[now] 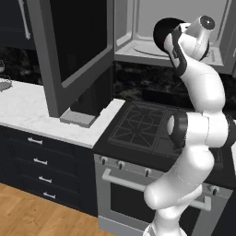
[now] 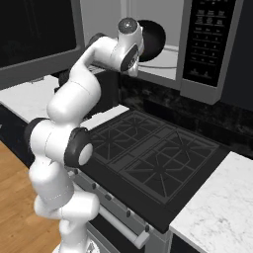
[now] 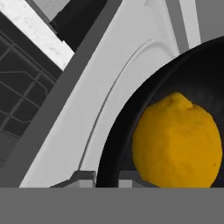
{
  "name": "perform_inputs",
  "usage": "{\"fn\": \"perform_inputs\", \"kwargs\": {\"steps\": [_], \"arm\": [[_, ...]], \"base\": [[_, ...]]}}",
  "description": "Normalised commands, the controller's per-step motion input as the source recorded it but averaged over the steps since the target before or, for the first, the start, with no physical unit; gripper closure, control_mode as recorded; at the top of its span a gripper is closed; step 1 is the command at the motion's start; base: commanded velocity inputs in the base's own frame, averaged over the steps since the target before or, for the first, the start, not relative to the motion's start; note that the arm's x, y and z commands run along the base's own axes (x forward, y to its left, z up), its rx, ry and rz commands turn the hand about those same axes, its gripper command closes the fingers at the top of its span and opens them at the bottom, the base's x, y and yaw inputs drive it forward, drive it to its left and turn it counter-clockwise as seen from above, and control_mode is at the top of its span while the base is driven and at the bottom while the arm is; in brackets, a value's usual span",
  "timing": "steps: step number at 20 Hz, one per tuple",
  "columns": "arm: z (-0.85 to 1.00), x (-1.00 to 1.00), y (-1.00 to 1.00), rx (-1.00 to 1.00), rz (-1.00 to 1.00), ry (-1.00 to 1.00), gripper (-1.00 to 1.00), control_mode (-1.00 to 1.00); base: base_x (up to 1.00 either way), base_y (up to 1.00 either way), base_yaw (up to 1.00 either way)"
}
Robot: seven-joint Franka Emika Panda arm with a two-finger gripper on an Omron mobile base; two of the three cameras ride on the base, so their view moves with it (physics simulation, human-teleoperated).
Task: Pick the lemon from the sink and place it in the bowl. Then pick the bowl and place it in the microwave. Then close the microwave door and press the start button.
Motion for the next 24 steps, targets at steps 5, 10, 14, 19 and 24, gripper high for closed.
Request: {"fn": "perform_inputs", "kwargs": {"steps": [5,10,14,19,24], "arm": [[-0.01,0.59,-0.07,0.00,0.03,0.00,1.00,-1.00],[-0.26,0.50,0.00,0.00,0.02,-0.01,-1.00,-1.00],[-0.21,0.29,0.00,0.00,0.02,-0.17,-1.00,-1.00],[-0.12,0.06,0.00,0.00,0.04,-0.35,-1.00,-1.00],[-0.01,-0.27,0.17,0.00,0.01,-0.25,-1.00,-1.00]], "base": [[0.00,0.00,0.00],[0.00,0.00,0.00],[0.00,0.00,0.00],[0.00,0.00,0.00],[0.00,0.00,0.00]]}}
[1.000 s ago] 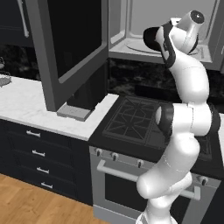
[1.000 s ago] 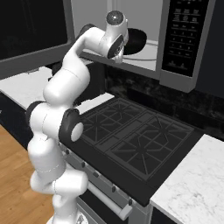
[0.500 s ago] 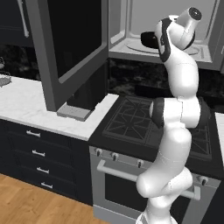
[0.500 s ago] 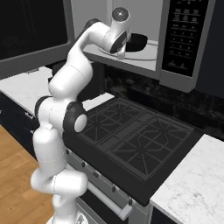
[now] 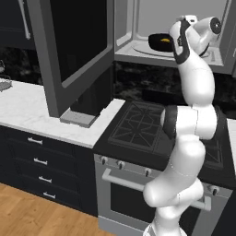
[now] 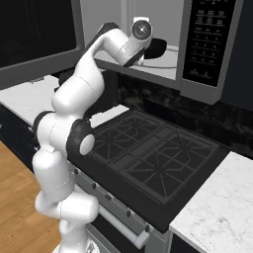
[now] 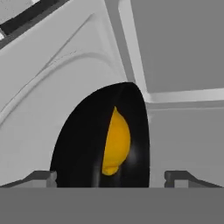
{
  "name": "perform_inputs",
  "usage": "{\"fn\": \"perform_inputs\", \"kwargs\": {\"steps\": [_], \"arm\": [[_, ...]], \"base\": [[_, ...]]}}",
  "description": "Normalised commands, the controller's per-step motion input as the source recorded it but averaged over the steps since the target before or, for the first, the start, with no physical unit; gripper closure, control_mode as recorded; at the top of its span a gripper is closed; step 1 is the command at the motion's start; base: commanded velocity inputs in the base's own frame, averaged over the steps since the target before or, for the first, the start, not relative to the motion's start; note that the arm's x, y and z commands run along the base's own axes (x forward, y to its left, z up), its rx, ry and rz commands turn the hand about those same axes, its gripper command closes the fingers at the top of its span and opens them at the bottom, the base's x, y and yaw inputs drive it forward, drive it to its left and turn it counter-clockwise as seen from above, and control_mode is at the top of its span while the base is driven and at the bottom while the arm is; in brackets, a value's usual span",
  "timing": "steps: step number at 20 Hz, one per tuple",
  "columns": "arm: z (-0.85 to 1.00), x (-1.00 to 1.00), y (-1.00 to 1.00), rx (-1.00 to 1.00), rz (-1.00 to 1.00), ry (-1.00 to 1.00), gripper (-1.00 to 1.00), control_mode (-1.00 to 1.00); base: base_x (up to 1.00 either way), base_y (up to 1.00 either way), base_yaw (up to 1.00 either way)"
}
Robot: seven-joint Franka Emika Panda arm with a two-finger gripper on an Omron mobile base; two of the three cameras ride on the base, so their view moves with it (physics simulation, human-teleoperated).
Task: Pick the lemon from the sink and place it in the bowl. Then pick the bowl and place it in the microwave. Then close the microwave door and press the start button.
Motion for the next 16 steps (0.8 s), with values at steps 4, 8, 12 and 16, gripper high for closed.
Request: {"fn": "perform_inputs", "kwargs": {"steps": [4,8,12,16], "arm": [[0.05,-0.99,0.61,0.00,0.00,-0.07,-1.00,-1.00],[0.03,-1.00,0.54,0.00,0.00,-0.07,-1.00,-1.00],[0.00,-1.00,0.53,0.00,0.00,-0.11,-1.00,-1.00],[0.00,-1.00,0.49,0.00,0.00,-0.08,-1.00,-1.00]], "base": [[0.00,0.00,0.00],[0.00,0.00,0.00],[0.00,0.00,0.00],[0.00,0.00,0.00]]}}
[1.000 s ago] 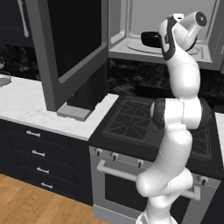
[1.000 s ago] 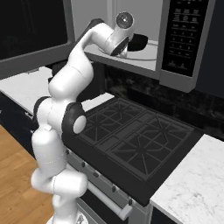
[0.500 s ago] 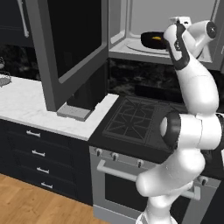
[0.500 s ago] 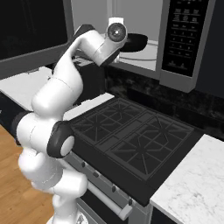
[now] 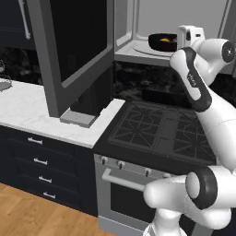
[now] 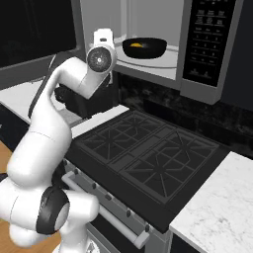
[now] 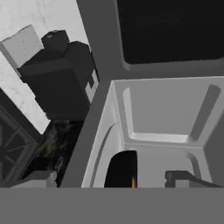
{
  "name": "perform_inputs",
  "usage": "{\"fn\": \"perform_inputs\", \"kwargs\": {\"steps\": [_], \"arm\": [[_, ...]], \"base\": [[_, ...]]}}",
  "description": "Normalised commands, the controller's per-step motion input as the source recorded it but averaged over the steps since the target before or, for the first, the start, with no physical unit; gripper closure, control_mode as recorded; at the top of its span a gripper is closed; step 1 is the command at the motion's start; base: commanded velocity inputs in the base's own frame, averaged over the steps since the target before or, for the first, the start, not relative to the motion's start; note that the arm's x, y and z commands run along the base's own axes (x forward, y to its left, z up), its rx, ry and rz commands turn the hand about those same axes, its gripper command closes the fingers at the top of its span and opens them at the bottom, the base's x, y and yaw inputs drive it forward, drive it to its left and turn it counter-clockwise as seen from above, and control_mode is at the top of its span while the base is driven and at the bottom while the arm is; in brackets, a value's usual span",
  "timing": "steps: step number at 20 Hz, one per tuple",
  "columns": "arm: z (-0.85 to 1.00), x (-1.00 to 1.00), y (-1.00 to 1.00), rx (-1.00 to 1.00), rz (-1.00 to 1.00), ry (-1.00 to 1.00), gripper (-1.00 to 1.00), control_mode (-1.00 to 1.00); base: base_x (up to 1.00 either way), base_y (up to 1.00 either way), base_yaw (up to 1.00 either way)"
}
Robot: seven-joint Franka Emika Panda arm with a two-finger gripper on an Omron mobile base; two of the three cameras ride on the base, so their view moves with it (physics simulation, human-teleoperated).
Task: Pick the lemon from the sink and place it in the bowl. Then pick the bowl and place it in the microwave. Then close the microwave door and press the start button.
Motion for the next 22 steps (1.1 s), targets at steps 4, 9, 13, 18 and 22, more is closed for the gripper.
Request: {"fn": "perform_inputs", "kwargs": {"steps": [4,9,13,18,22], "arm": [[0.02,-1.00,0.44,0.00,0.00,0.00,-1.00,-1.00],[0.17,-1.00,0.52,0.00,0.00,0.05,-1.00,-1.00],[0.09,-1.00,0.53,0.00,0.00,0.07,-1.00,-1.00],[0.01,-1.00,0.63,0.00,-0.04,0.00,-1.00,-1.00],[0.06,-1.00,0.62,0.00,-0.04,0.00,-1.00,-1.00]], "base": [[0.00,0.00,0.00],[0.00,0.00,0.00],[0.00,0.00,0.00],[0.00,0.00,0.00],[0.00,0.00,0.00]]}}
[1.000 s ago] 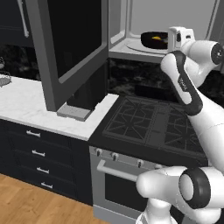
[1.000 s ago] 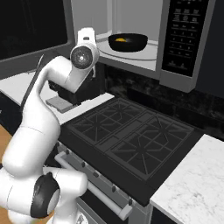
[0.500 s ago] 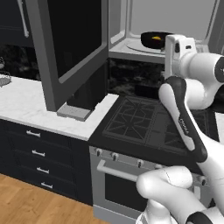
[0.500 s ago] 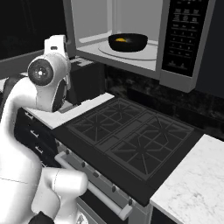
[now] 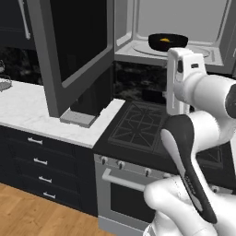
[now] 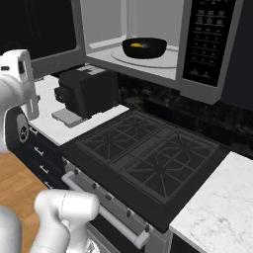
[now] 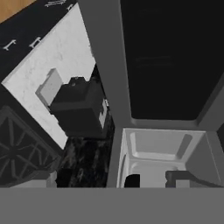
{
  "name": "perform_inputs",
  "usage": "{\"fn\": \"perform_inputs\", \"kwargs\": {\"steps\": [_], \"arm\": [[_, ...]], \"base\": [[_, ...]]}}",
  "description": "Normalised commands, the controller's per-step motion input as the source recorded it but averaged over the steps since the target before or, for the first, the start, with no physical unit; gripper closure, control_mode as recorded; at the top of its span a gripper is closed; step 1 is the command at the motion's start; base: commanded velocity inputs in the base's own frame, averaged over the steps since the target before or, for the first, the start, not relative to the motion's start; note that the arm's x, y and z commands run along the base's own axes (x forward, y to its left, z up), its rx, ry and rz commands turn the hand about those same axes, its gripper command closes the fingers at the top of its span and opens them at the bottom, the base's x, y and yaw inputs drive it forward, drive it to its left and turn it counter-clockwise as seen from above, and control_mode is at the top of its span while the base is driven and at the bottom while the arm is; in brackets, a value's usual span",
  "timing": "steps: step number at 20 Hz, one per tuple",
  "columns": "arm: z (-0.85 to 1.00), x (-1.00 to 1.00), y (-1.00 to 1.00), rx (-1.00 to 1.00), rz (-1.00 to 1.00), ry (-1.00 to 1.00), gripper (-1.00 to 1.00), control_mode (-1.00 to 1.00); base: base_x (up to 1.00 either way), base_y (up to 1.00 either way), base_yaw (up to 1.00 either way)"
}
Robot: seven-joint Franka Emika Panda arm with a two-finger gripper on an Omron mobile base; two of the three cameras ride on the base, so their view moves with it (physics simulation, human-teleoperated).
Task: Pick the lemon from the sink and place it in the bowl. Then pick the bowl and place it in the microwave. Then close the microwave door and press the start button.
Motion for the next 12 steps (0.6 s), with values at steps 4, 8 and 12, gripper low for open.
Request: {"fn": "perform_inputs", "kwargs": {"steps": [4,8,12], "arm": [[0.06,-0.94,0.62,0.00,-0.03,0.04,-1.00,-1.00],[0.00,-0.83,0.70,0.04,0.00,0.03,-1.00,-1.00],[0.00,-0.62,0.58,0.12,0.00,0.00,-1.00,-1.00]], "base": [[0.00,0.00,0.00],[0.00,0.00,0.00],[0.00,0.00,0.00]]}}
